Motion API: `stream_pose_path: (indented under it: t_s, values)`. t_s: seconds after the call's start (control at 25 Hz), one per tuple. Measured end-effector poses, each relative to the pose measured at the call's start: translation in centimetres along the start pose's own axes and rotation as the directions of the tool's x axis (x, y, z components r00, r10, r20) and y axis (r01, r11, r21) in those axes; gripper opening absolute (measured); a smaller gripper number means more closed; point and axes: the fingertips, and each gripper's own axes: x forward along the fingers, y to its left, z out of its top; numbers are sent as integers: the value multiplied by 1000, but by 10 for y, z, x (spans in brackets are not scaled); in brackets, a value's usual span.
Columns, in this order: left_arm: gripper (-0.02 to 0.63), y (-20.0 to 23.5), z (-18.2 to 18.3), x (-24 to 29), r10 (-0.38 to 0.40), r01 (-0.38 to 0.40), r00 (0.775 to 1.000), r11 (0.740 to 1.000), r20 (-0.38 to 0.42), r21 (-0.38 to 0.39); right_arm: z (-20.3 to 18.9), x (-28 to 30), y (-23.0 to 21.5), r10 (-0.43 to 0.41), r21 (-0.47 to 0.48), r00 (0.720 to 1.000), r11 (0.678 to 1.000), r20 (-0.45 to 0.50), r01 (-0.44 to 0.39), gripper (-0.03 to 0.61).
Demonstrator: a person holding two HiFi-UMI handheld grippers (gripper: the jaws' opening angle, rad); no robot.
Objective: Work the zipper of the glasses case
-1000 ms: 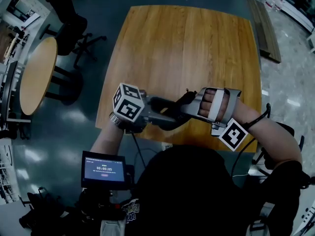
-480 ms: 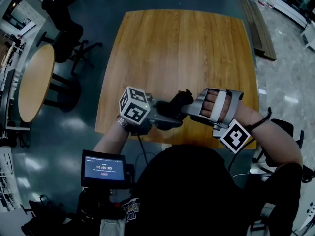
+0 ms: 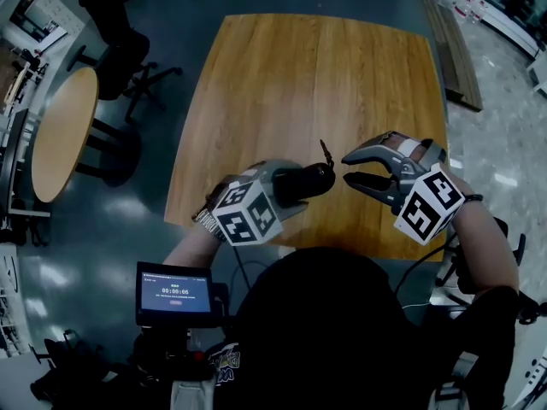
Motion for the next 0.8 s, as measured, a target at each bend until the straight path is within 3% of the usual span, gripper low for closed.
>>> stream_pose_path:
  t_s: [0.12,0.24,0.36,0.6,0.72,0.8]
  values:
    - [285,7,-9,3,106,-84,988,979,-110,185,10,5,-1,35,-46,999,998,-6,-35,117]
    - [285,7,-16,6,124,-85,981,965,-149,246,7,15,8,76,-187,992,978,-98,-94,121]
    - [285,6,-23,7,126,-70,976,954,-178,291,3,27,17,100,-326,978,932,-181,-156,138]
    - [285,-8,-23,13,43,11,981,961,-188,275,-2,46,35,98,-572,952,780,-289,-254,121]
    - [282,-17,-26,16,-12,65,979,964,-203,257,4,54,45,98,-641,955,721,-279,-261,135]
    - [279,-24,-27,15,-55,101,978,969,-199,226,6,53,54,105,-676,953,683,-284,-277,94]
